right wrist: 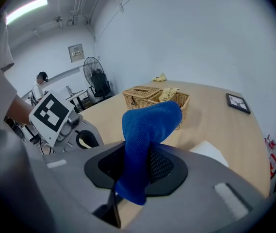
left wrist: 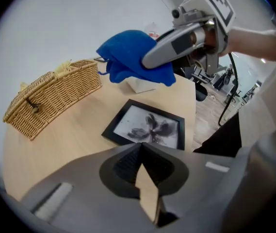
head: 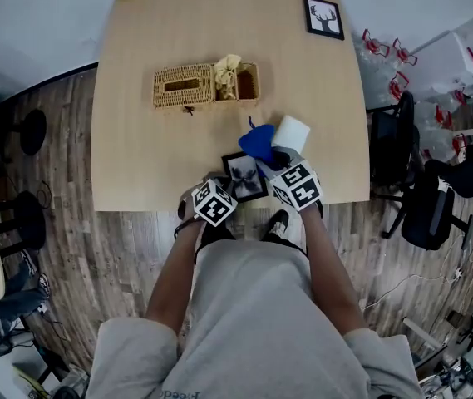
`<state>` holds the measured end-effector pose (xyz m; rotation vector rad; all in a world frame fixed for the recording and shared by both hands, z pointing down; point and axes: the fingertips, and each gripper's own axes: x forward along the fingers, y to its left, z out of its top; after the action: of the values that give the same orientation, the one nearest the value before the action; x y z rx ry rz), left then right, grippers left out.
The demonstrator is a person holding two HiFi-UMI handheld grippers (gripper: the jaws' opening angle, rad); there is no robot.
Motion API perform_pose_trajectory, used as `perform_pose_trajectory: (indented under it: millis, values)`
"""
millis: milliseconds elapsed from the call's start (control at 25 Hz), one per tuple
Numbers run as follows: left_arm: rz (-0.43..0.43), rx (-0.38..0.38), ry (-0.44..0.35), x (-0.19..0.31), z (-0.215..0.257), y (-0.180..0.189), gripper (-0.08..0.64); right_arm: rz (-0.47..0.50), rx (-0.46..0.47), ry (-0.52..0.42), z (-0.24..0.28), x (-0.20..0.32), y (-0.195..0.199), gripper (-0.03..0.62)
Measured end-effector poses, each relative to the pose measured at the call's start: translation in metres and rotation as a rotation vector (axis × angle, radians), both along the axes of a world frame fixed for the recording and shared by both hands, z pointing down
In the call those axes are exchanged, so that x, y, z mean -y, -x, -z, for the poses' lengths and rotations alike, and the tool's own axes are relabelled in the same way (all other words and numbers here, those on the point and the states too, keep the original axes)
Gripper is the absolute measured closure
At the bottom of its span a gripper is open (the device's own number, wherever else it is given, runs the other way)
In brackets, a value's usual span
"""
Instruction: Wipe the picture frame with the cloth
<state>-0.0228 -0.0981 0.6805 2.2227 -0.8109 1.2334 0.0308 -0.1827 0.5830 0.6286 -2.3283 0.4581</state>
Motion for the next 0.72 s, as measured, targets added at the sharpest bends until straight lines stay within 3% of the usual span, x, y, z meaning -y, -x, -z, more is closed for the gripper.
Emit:
perform_pose_trajectory:
  millis: [320, 520, 720]
  values:
    - [-0.105, 0.022, 0.027, -0.003, -0.005, 0.000, 0.506, 0.035, -0.015, 0.000, -0.011, 0.004, 0.011, 0.492]
    - [-0.205, 0.042, 0.057, -0.003, -0.006, -0.003, 0.506, 0.028, -0.054, 0.002, -0.028, 0.008, 0.017, 0.492]
    - [-0.248, 0.056, 0.047, -0.004, -0.007, -0.004, 0.506, 0.039, -0.120, 0.000, -0.048, 0.008, 0.019, 0.492]
